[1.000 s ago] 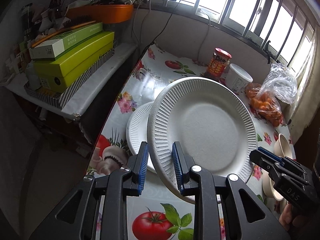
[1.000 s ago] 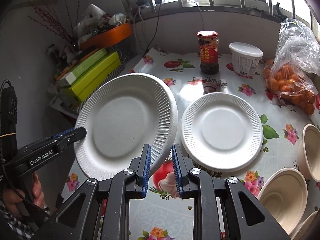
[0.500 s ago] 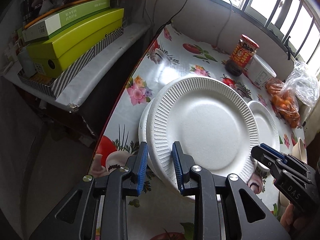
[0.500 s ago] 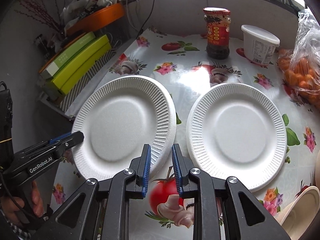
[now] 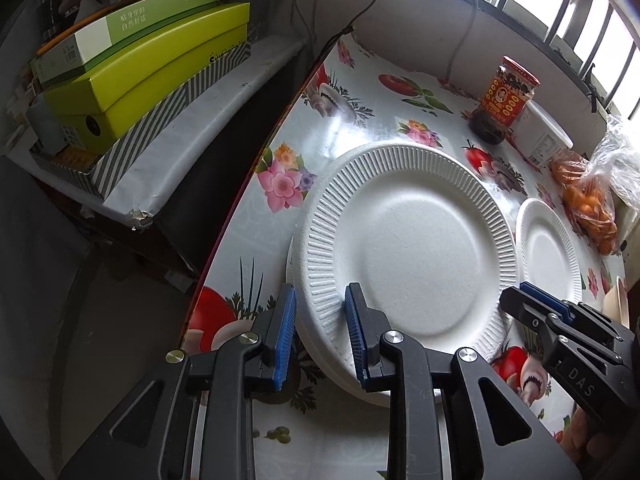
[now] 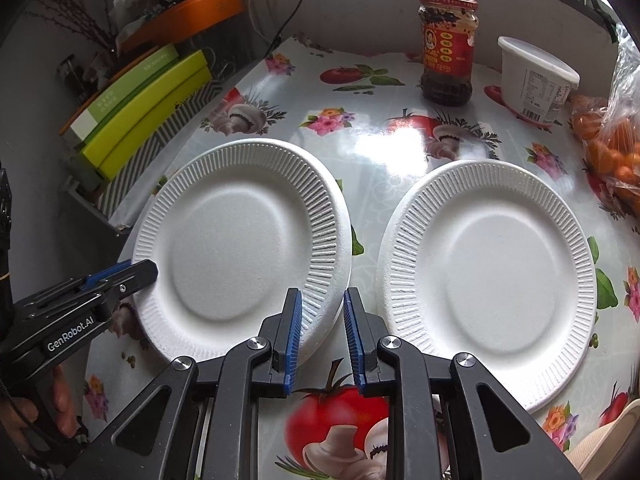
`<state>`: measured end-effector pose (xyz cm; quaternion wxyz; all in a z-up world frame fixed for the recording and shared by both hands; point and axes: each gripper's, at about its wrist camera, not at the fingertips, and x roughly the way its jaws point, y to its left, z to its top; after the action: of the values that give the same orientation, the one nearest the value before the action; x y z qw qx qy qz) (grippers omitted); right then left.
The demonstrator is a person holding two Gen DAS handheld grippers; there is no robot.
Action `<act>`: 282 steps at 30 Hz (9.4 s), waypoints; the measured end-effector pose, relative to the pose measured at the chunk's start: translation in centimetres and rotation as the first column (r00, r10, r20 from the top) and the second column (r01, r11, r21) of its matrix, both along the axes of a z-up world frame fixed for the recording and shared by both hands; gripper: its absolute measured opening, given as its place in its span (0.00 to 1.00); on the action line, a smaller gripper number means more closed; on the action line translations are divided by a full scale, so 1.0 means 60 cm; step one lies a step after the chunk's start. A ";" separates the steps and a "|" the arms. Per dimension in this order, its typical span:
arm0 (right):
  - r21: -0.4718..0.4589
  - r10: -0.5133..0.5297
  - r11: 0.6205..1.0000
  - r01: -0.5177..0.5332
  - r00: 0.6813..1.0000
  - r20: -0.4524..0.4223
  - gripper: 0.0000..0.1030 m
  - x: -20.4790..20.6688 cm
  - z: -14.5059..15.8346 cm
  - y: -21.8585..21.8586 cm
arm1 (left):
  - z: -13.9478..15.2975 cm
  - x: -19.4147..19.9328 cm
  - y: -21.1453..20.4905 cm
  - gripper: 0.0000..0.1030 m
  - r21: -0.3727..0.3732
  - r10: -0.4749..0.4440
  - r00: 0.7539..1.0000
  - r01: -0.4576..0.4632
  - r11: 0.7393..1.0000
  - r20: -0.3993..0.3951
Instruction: Organize plates and bowls
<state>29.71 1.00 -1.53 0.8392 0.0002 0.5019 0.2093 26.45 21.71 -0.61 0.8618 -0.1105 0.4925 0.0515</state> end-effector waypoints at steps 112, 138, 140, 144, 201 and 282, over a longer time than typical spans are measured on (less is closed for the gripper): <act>-0.067 -0.113 0.991 0.114 0.993 0.025 0.44 0.065 0.044 -0.314 | 0.009 0.027 -0.265 0.41 -0.066 -0.186 0.982 0.187 0.980 0.019; -0.003 -0.094 0.996 0.094 0.991 -0.095 0.31 0.093 -0.007 -0.314 | -0.005 0.047 -0.289 0.41 -0.121 -0.212 0.977 0.210 0.970 -0.008; -0.001 -0.093 0.996 0.093 0.991 -0.099 0.28 0.093 -0.008 -0.315 | -0.004 0.048 -0.290 0.36 -0.122 -0.209 0.978 0.207 0.971 -0.005; -0.001 -0.093 0.996 0.093 0.991 -0.101 0.22 0.093 -0.009 -0.314 | -0.007 0.052 -0.289 0.33 -0.115 -0.206 0.978 0.204 0.972 -0.012; 0.059 -0.069 0.996 0.070 0.998 -0.013 0.20 0.030 0.062 -0.271 | 0.069 -0.016 -0.229 0.26 -0.084 -0.141 0.984 0.150 0.985 0.105; 0.021 0.086 0.996 -0.085 0.995 -0.053 0.20 0.054 0.004 0.000 | 0.007 -0.015 0.001 0.26 -0.025 0.043 0.999 -0.042 0.999 0.025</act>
<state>32.92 1.00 -1.32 0.8157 -0.0080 0.5217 0.2497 25.52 21.79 -0.17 0.8651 -0.1324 0.4798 0.0623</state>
